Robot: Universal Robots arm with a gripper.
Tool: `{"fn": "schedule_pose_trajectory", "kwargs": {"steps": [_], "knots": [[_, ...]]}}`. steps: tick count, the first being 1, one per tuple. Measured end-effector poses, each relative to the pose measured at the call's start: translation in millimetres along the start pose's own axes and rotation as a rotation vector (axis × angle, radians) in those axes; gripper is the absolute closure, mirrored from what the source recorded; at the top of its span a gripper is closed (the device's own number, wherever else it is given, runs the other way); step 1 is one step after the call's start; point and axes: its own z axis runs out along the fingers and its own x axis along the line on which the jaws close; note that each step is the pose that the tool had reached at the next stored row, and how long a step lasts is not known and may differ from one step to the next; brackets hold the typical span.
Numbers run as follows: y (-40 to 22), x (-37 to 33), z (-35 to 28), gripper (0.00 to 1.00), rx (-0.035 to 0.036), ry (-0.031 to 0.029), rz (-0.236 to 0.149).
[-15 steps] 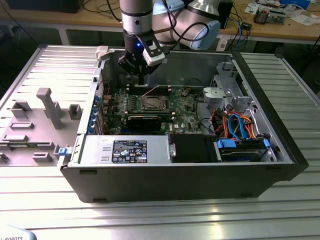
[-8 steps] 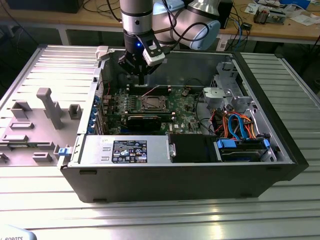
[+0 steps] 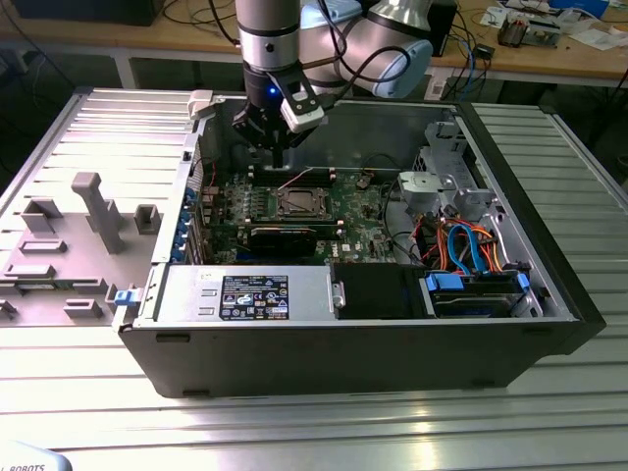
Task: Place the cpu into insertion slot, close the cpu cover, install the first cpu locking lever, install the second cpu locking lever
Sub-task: 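Install the first cpu locking lever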
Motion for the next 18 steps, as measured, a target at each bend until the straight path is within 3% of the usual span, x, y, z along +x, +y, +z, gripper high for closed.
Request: {"fn": "schedule_pose_trajectory", "kwargs": {"steps": [9, 15, 16, 17, 18], "knots": [[-0.7, -9.9, 15.0, 0.89, 0.0000, 0.0000, 0.000], [-0.7, -10.3, 15.3, 0.89, -0.0001, 0.0007, 0.000], [-0.7, -11.4, 15.5, 0.89, -0.0004, 0.0109, 0.001], [-0.8, -11.9, 15.4, 0.89, -0.0002, 0.0160, 0.001], [-0.8, -11.9, 15.4, 0.89, -0.0002, 0.0160, 0.001]]}}
